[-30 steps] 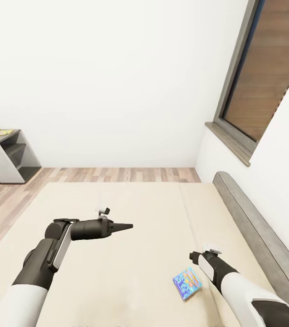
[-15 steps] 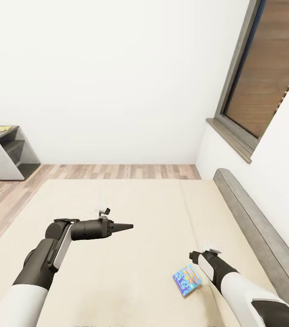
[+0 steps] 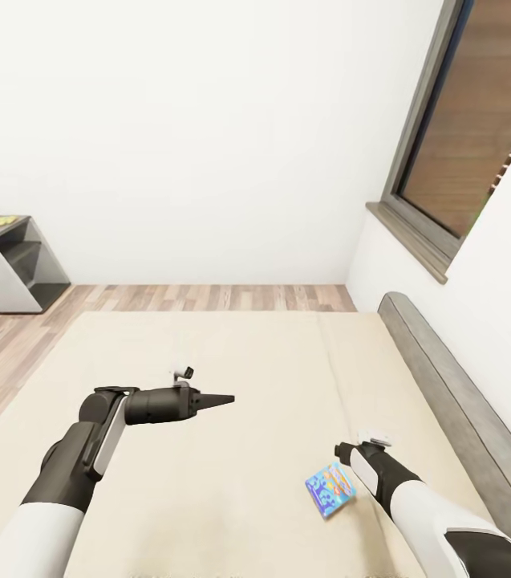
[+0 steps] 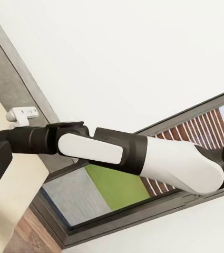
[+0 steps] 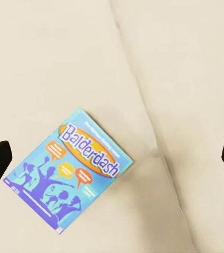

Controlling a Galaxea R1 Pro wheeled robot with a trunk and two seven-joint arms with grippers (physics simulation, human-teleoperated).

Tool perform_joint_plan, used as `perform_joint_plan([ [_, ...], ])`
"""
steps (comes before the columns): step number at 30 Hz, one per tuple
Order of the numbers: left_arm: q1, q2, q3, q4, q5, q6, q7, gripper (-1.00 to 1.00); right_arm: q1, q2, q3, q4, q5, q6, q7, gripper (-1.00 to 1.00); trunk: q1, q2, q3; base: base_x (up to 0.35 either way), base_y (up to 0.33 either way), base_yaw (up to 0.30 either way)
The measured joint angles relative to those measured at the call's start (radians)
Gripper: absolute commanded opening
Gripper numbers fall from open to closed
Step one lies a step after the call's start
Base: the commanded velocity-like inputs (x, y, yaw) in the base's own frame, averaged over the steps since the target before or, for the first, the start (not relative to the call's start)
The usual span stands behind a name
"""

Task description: Put all the toys in the child's room - the three board games (two on the bed and one on the table), the two jigsaw puzzles on the table, and the tennis ball on the table - inside the toy box on the table in the child's room.

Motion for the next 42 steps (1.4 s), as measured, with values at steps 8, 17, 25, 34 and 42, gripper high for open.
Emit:
perform_joint_plan([
  [8,0.0,0.0,0.002,0.0,0.001,0.0,0.0,1.0,0.0,-0.001,0.0,-0.002,0.001,-0.007,0.023,1.0,0.0,0.0,-0.013,0.0,0.0,0.0],
  [17,-0.001,-0.004,-0.007,0.0,-0.007,0.001,0.001,1.0,0.0,-0.003,0.002,-0.023,0.017,-0.011,0.107,1.0,0.0,0.0,-0.028,0.0,0.0,0.0],
  [25,-0.001,0.0,0.0,0.0,-0.004,0.0,0.001,1.0,0.0,-0.003,0.004,-0.044,0.047,-0.01,0.123,1.0,0.0,0.0,-0.041,0.0,0.0,0.0],
  [34,-0.002,-0.001,-0.003,-0.004,-0.002,0.002,0.001,1.0,0.0,-0.004,0.005,-0.047,0.054,-0.01,0.125,1.0,0.0,0.0,-0.056,0.0,0.0,0.0],
  [42,-0.002,-0.003,-0.005,-0.005,-0.003,0.002,0.001,1.0,0.0,-0.02,0.003,-0.049,0.055,-0.01,0.127,1.0,0.0,0.0,-0.07,0.0,0.0,0.0],
])
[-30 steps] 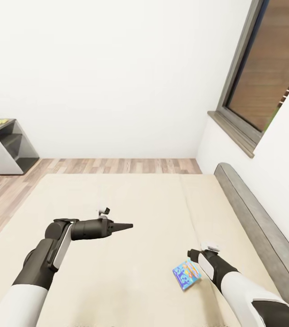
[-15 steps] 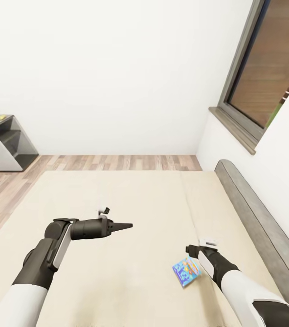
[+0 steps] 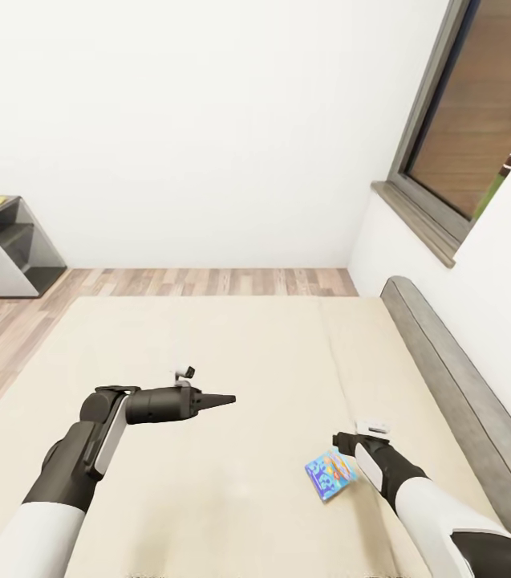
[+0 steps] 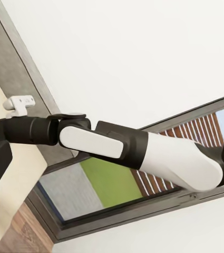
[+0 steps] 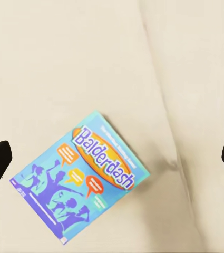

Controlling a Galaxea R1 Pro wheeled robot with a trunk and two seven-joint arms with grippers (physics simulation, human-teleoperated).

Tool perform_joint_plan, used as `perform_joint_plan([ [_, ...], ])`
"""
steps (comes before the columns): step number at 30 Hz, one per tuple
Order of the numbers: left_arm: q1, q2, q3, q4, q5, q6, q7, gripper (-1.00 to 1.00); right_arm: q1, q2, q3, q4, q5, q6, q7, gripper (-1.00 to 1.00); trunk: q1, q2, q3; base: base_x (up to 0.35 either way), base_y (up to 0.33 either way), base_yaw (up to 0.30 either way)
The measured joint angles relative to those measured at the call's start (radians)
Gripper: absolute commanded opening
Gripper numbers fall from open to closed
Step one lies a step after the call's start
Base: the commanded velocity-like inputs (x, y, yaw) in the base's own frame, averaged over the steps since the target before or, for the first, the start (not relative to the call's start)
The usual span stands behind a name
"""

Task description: Put all the toys in the child's room - the three board games (two on the bed and one on the table), the two jigsaw puzzles on the table, and the tennis ball on the table - inside the toy box on the table in the child's room.

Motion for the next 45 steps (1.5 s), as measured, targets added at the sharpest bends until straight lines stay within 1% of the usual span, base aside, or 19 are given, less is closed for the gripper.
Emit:
perform_joint_plan([
  [11,0.0,0.003,0.006,0.0,0.005,-0.001,-0.002,1.0,0.0,-0.004,0.0,-0.002,0.0,0.01,0.001,1.0,0.0,0.0,-0.018,0.0,0.0,0.0],
  [15,0.0,0.003,0.005,0.0,0.005,0.0,-0.002,1.0,0.0,-0.016,-0.001,-0.003,-0.001,0.014,0.003,1.0,0.0,0.0,-0.025,0.0,0.0,0.0],
  [16,0.0,0.003,0.005,0.0,0.005,0.0,-0.003,1.0,0.0,-0.026,-0.002,-0.003,-0.002,0.013,0.008,1.0,0.0,0.0,-0.026,0.0,0.0,0.0],
  [17,0.0,0.003,0.006,0.0,0.005,0.0,-0.003,1.0,0.0,-0.03,-0.002,-0.003,-0.003,0.012,0.011,1.0,0.0,0.0,-0.028,0.0,0.0,0.0],
  [23,-0.001,0.003,0.007,0.0,0.005,0.0,-0.003,1.0,0.0,-0.035,-0.002,-0.003,-0.003,0.009,0.062,1.0,0.0,0.0,-0.038,0.0,0.0,0.0],
  [30,-0.002,0.002,0.006,0.0,0.0,0.0,-0.001,1.0,0.0,-0.049,-0.01,-0.003,-0.014,0.008,0.1,1.0,0.0,0.0,-0.05,0.0,0.0,0.0],
  [35,-0.002,0.004,0.007,0.0,0.002,0.0,-0.001,1.0,0.0,-0.05,-0.012,-0.003,-0.017,0.007,0.117,1.0,0.0,0.0,-0.058,0.0,0.0,0.0],
  [45,-0.002,0.004,0.008,0.0,0.004,0.0,-0.001,1.0,0.0,-0.05,-0.012,-0.003,-0.019,0.007,0.123,1.0,0.0,0.0,-0.074,0.0,0.0,0.0],
])
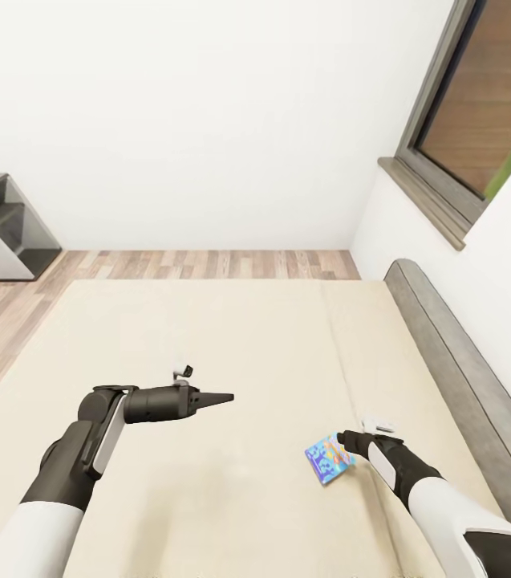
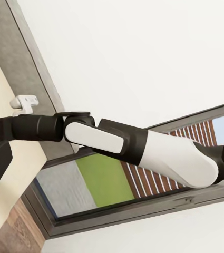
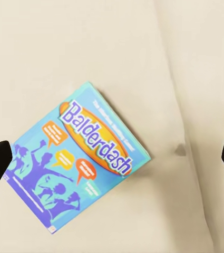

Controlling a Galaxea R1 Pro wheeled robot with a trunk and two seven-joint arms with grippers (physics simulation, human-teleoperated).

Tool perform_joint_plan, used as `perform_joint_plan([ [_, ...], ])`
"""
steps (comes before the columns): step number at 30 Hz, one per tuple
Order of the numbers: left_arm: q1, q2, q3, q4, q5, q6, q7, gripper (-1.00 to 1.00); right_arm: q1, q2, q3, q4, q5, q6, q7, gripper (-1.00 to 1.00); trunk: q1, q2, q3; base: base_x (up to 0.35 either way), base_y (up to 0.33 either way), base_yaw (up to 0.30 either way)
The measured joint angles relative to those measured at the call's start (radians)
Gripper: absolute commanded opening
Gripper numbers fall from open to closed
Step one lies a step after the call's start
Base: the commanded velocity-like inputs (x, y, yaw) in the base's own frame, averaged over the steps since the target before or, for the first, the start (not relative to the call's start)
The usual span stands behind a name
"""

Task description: Put all the toys in the child's room - the three board games (two on the bed and one on the table), the two jigsaw puzzles on the table, and the tennis ball on the table - inside the toy box on the table in the child's room.

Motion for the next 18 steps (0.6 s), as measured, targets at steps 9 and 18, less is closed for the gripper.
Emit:
perform_joint_plan([
  [9,0.0,0.009,0.003,-0.001,0.002,0.0,-0.001,1.0,-0.003,-0.002,-0.002,-0.001,-0.003,0.011,0.005,1.0,0.0,0.0,-0.015,0.0,0.0,0.0],
  [18,0.0,0.011,0.002,-0.001,0.001,0.001,-0.001,1.0,-0.024,-0.001,-0.002,-0.01,-0.008,0.022,0.031,1.0,0.0,0.0,-0.03,0.0,0.0,0.0],
])
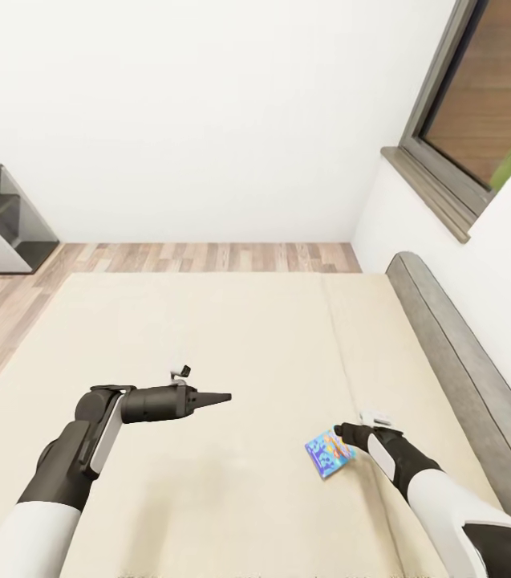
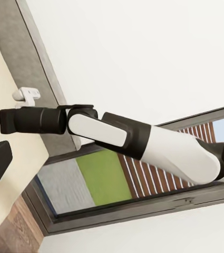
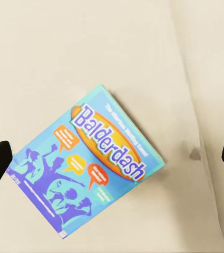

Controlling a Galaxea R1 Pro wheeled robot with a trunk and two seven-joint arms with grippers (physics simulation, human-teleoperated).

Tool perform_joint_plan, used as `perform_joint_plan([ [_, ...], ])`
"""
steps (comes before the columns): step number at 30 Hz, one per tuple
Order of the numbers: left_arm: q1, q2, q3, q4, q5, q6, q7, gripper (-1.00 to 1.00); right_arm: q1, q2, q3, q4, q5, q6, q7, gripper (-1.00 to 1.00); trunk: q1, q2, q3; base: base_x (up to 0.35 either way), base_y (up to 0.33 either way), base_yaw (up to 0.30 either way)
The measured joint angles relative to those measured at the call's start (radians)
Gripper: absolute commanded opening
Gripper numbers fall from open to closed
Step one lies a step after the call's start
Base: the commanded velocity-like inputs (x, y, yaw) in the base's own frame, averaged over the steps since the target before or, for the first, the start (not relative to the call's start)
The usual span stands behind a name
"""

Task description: Put all the toys in the child's room - the three board games (two on the bed and one on the table), the two jigsaw puzzles on the table, and the tennis ball on the table - inside the toy box on the table in the child's room.

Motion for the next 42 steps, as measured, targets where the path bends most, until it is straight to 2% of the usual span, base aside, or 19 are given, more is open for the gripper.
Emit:
perform_joint_plan([
  [7,0.0,0.0,0.0,0.0,0.0,0.0,0.0,1.0,-0.004,0.008,0.001,-0.002,0.002,-0.006,0.007,1.0,0.0,0.0,-0.012,0.0,0.0,0.0],
  [33,0.0,0.001,0.0,0.0,0.0,0.0,0.0,1.0,-0.007,0.003,-0.001,-0.006,-0.001,-0.008,0.01,1.0,0.0,0.0,-0.055,0.0,0.0,0.0],
  [42,0.0,0.001,0.0,0.0,-0.003,0.0,0.002,1.0,-0.008,0.015,-0.001,-0.077,-0.001,-0.009,0.009,1.0,0.0,0.0,-0.069,0.0,0.0,0.0],
])
